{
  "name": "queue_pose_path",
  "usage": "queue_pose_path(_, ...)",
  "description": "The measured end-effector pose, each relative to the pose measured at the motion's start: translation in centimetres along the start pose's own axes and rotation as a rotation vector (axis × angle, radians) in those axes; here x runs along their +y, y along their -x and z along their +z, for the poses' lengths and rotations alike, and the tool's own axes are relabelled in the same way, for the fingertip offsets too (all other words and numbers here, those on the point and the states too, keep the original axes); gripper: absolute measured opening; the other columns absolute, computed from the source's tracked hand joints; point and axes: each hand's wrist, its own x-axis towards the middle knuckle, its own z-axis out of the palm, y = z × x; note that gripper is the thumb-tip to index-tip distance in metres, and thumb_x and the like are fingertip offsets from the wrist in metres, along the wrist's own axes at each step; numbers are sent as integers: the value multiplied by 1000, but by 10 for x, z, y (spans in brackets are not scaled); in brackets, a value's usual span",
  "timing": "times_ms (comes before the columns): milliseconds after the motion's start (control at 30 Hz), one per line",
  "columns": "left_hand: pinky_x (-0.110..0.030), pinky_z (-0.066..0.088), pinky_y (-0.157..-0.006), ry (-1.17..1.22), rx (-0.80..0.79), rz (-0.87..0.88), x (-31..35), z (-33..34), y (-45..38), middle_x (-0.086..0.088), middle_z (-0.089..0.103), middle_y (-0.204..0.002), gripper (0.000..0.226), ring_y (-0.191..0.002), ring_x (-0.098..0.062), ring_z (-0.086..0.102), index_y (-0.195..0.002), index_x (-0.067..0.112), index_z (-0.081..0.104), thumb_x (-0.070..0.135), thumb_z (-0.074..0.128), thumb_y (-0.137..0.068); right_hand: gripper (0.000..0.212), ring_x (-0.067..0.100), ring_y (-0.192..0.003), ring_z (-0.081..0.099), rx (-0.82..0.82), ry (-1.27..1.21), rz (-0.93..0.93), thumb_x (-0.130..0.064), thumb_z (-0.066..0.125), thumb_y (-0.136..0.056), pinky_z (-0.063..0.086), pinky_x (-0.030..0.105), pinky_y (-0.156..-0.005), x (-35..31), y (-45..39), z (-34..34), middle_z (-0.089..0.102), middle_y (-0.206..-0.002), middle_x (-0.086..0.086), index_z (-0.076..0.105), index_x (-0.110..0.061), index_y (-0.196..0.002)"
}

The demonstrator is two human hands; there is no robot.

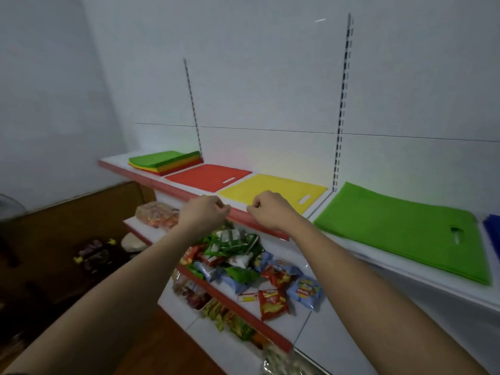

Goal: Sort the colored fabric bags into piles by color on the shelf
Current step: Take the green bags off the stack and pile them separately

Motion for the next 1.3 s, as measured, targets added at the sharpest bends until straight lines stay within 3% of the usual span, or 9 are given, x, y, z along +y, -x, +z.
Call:
queue_pose_path(167,-30,53,-70,-9,35,-109,-77,-38,22,7,69,-86,34,-78,-11,62,-95,32,64,60,45,-91,45,23,-53,27,-86,17,-99,-26,51,-98,25,32,-57,-66,-24,42,25,-54,5,31,-13,-59)
queue_pose_path(300,-27,47,-56,3,43,-157,-143,-58,36,7,65,-80,30,-73,-10,60,-94,23,64,50,51,-92,46,21,-47,32,-138,71,-156,-30,53,-96,27,31,-53,-116,-40,81,32,-51,2,36,-14,-57)
queue_pose_path(433,-27,48,-54,8,34,-250,-218,-69,49,3,68,-83,28,-68,-14,64,-94,22,66,46,53,-92,47,19,-44,32,-189,128,-202,-31,55,-94,26,29,-50,-167,-59,126,32,-48,0,37,-16,-54)
queue_pose_path(600,-36,61,-71,28,24,-329,-304,-93,55,7,66,-81,28,-74,-11,65,-98,23,64,48,53,-93,36,20,-52,49,-204,122,-203,-34,55,-91,38,30,-52,-231,-93,183,48,-54,0,52,-15,-60)
queue_pose_path(733,-35,60,-70,27,23,-351,-359,-107,47,7,67,-81,28,-72,-9,66,-100,24,63,49,52,-94,33,23,-62,60,-196,85,-212,-36,55,-90,43,32,-53,-270,-118,214,61,-64,3,66,-8,-75)
queue_pose_path(967,-30,60,-69,81,67,-310,-415,-115,-5,10,64,-86,26,-77,-7,64,-104,24,63,46,54,-94,30,20,-54,51,-205,71,-212,-33,55,-89,39,33,-51,-292,-178,253,57,-59,3,54,-21,-62)
queue_pose_path(1133,-24,56,-65,105,98,-282,-451,-103,-53,14,61,-86,22,-78,-4,61,-103,26,63,44,54,-94,37,18,-53,50,-200,12,-200,-36,56,-91,39,34,-53,-292,-235,277,59,-62,7,61,-4,-72)
queue_pose_path(1300,-30,59,-70,89,84,-285,-487,-89,-103,13,64,-92,23,-81,-4,61,-101,29,63,49,54,-92,38,20,-54,51,-180,-16,-243,-36,54,-95,39,34,-55,-288,-297,293,56,-60,4,57,-13,-64)
